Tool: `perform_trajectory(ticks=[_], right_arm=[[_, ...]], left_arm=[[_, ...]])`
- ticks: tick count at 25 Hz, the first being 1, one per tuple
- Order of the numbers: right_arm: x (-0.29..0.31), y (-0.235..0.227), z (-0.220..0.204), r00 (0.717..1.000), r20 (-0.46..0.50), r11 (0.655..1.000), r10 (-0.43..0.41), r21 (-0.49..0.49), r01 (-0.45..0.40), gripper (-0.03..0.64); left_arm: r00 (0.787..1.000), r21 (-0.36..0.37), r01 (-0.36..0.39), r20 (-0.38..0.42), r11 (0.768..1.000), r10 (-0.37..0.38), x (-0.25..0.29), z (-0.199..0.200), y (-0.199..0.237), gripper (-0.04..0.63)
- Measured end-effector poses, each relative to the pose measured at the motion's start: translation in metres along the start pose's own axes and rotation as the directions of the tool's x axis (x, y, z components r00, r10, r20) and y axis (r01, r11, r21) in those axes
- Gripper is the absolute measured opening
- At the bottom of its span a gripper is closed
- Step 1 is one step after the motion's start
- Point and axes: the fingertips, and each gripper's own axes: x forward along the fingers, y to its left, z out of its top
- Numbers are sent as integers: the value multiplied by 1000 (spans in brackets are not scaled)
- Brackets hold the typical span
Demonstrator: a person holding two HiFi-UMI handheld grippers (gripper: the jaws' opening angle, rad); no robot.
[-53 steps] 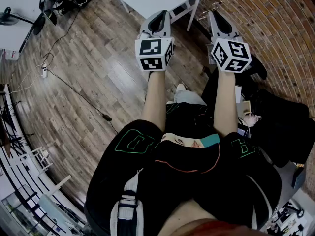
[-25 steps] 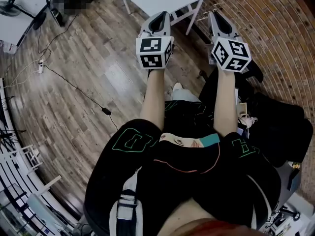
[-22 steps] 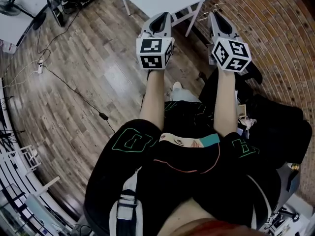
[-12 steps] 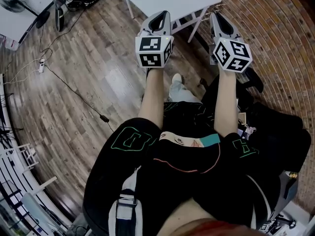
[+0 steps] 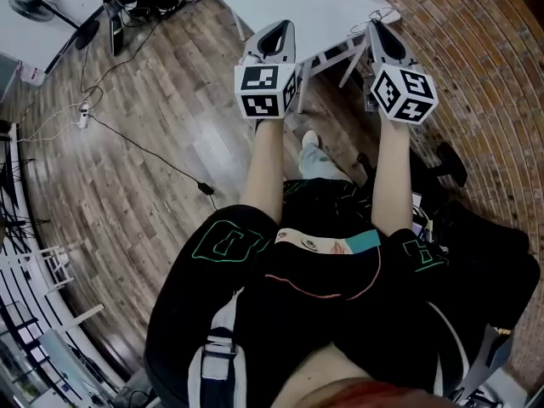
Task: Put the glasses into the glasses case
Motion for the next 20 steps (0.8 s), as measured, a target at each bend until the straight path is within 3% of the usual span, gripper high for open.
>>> perform_trajectory(ticks=[9, 20], right_arm=[[88, -51, -11, 1000, -27, 999, 2, 42, -1, 34], [171, -116, -59, 995, -95, 991, -29, 126, 41, 34]], left_arm=[[999, -6, -13, -47, 1000, 13, 90, -11, 33, 3], [988, -11, -3, -154, 1000, 1, 183, -56, 57, 2]])
